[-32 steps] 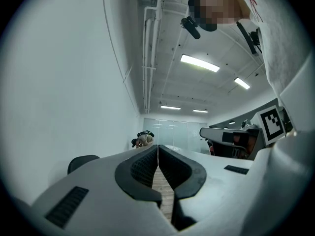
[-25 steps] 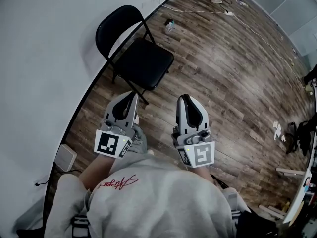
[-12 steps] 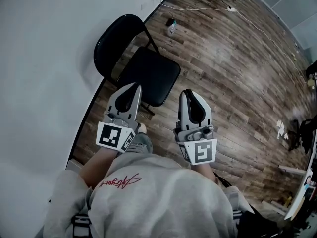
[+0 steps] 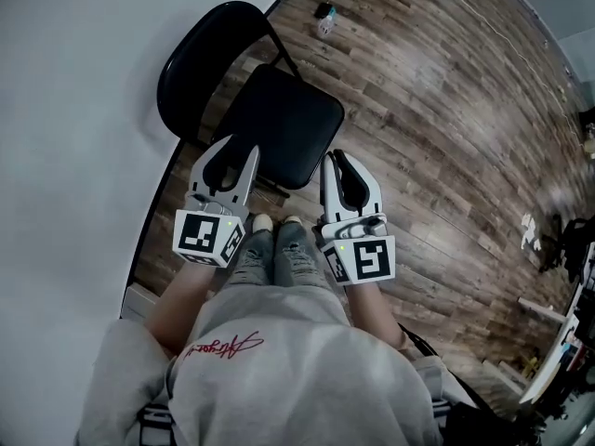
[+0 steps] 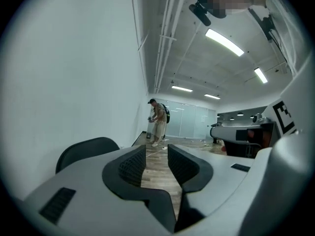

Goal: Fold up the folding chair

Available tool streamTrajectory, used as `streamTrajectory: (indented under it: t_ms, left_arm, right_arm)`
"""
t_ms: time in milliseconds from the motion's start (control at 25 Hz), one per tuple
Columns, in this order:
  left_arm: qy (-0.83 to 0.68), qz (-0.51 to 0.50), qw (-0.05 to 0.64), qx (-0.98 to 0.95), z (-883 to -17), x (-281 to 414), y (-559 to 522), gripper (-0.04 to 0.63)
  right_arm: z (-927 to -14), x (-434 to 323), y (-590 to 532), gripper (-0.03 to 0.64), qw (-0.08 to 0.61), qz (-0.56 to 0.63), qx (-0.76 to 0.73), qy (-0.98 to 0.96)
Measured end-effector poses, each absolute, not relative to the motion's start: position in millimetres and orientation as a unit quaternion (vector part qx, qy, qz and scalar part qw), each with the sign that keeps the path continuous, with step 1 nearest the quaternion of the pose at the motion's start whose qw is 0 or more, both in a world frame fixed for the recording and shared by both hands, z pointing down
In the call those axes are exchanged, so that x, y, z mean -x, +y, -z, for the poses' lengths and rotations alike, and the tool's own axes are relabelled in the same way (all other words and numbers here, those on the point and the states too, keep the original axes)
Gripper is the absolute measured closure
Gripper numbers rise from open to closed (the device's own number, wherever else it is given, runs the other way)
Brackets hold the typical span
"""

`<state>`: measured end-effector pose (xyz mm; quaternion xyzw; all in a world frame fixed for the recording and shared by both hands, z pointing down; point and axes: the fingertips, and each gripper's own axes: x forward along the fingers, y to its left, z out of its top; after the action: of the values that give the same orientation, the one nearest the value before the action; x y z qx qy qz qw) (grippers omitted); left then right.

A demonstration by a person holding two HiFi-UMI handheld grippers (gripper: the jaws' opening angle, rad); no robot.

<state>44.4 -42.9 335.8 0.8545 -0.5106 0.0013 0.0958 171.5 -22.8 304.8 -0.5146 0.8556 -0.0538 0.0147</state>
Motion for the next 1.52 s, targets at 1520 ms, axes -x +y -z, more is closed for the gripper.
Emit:
streamTrajectory:
  t_ms: [1520]
  left_arm:
    - [-0.759,-0.043,0.175,-0.625,-614,135,-136,0.344]
  right_arm:
    - [-817,-254,-56,0.353,0.018,0.627,0.428,0.650]
